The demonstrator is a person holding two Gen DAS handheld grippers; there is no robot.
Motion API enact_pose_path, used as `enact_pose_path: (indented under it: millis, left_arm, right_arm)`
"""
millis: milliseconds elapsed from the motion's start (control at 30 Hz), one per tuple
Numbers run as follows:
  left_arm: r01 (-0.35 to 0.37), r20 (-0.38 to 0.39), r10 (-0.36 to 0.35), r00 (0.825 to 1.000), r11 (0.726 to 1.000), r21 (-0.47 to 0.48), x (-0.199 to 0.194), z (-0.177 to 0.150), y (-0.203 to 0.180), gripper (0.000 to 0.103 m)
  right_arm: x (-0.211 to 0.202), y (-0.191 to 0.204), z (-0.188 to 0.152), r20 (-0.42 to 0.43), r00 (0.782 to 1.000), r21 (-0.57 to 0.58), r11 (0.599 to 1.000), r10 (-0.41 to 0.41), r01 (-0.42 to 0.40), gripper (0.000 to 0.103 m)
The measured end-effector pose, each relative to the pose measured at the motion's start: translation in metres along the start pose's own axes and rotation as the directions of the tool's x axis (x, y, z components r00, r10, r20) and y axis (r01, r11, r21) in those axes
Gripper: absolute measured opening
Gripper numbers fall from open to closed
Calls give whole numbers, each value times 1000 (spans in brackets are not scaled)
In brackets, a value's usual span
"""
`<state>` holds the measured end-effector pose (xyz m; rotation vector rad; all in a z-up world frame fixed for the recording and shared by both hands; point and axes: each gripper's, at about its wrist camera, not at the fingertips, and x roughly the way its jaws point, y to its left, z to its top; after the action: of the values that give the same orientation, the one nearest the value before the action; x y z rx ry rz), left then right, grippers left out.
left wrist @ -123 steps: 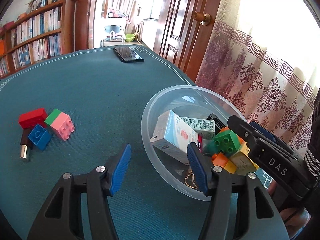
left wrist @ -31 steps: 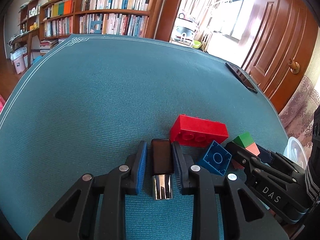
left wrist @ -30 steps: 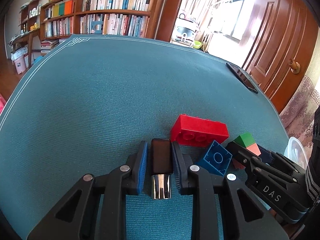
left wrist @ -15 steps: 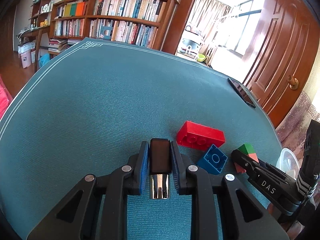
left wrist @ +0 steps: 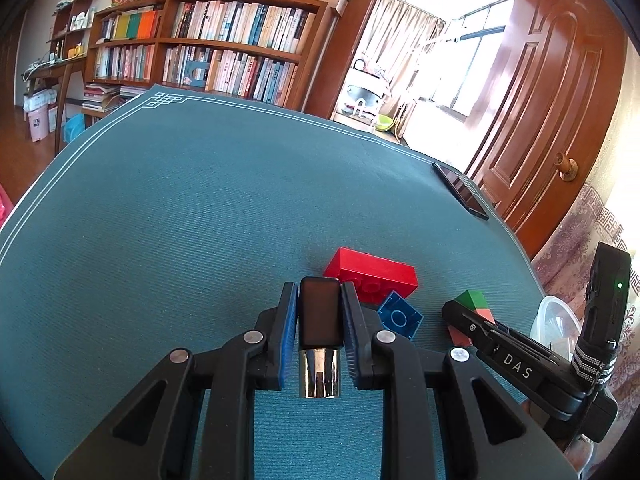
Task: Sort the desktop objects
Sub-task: 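Lift the lipstick with the left tool while the right lifts the green-pink brick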
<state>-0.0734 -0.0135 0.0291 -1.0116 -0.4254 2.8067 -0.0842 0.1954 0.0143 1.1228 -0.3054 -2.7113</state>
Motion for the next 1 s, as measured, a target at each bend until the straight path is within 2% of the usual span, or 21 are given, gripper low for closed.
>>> enact_pose_path:
  millis: [300, 600, 800, 900, 1000]
  left_arm:
    - [6, 16, -7, 1000, 1000, 30, -5, 0, -8, 23]
    - [-14, -1, 14, 1000, 1000, 20, -1, 0, -5, 21]
    - [-32, -52, 33, 998, 999, 21, 10, -3, -4, 21]
    - [-32, -61, 33, 998, 999, 21, 12, -3, -5, 27]
    - [-49, -80, 49, 996, 999, 7, 17, -4, -2, 51]
  right_arm:
    - [1, 0, 0, -1, 1000, -1, 1000, -1, 1, 37]
    - [1, 1, 2, 6, 1000, 7, 1000, -5, 5, 37]
    - [0, -1, 0, 7, 1000, 11, 1000, -4, 4, 37]
    - [0, -1, 0, 8, 1000, 11, 1000, -4, 4, 37]
    - [0, -1, 1, 7, 1000, 11, 1000, -3, 3, 37]
